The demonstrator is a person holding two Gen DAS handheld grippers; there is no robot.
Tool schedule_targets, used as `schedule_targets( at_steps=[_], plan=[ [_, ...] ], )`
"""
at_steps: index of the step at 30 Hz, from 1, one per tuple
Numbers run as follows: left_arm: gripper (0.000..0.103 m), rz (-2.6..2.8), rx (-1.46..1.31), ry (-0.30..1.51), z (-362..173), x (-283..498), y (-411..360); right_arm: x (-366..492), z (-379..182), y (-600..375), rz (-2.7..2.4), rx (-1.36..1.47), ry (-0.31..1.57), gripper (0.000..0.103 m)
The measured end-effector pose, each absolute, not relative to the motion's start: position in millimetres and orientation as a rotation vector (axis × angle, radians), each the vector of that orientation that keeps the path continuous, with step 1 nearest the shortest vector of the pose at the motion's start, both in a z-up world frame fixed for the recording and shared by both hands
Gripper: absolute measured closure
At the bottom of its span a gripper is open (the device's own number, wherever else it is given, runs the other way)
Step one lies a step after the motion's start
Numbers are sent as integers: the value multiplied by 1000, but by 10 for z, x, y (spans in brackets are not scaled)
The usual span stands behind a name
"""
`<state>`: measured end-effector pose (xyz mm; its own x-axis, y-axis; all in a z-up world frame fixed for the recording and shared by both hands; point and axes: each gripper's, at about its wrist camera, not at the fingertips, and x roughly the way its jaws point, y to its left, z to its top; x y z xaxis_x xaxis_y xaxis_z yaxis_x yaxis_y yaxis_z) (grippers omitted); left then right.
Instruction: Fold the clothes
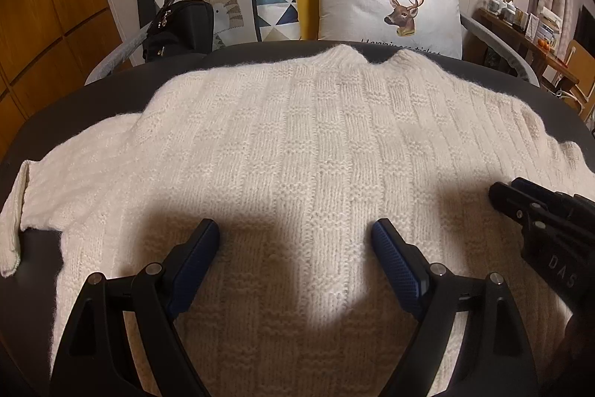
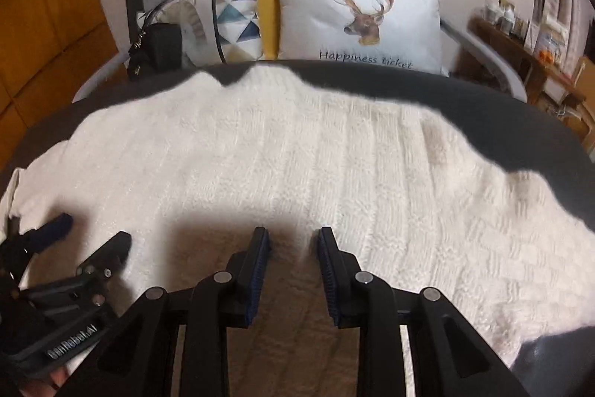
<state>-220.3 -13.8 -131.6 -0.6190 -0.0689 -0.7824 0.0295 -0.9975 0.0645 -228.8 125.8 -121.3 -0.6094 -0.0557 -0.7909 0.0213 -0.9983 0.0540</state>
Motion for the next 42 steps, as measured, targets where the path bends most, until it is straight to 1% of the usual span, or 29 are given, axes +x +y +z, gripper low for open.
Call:
schedule_targets(
  at_steps=[8, 18, 22, 25, 29, 35, 38, 42],
  plan=[
    [16, -2781, 1349, -60, -1317, -2207, -159, -2312, -1240, 1156, -2847, 1367, 56, 76],
    [16, -2798, 1373, -41, -1297, -2192, -213, -2317, -1267, 1132, -2857, 1365, 74, 75],
    [16, -2799, 1382, -27, -1222, -2151, -373, -2316, -1273, 1114, -2863, 1367, 91, 75],
    [16, -2770, 1343, 27, -1175, -2101, -707, -2315, -1278, 1101, -2867, 1368, 104, 75],
    [16, -2684, 1278, -24, -1247, -2085, -1304, -2318, -1280, 1074, -2875, 1369, 136, 74],
    [16, -2548, 1275, 111, -1263, -2101, -2301, -2318, -1279, 1063, -2878, 1370, 151, 74],
    [16, -2511, 1272, 146, -1270, -2123, -2718, -2316, -1278, 1040, -2883, 1372, 171, 73],
    [16, -2410, 1251, 100, -1254, -2145, -3243, -2318, -1276, 1020, -2888, 1375, 193, 73]
  ],
)
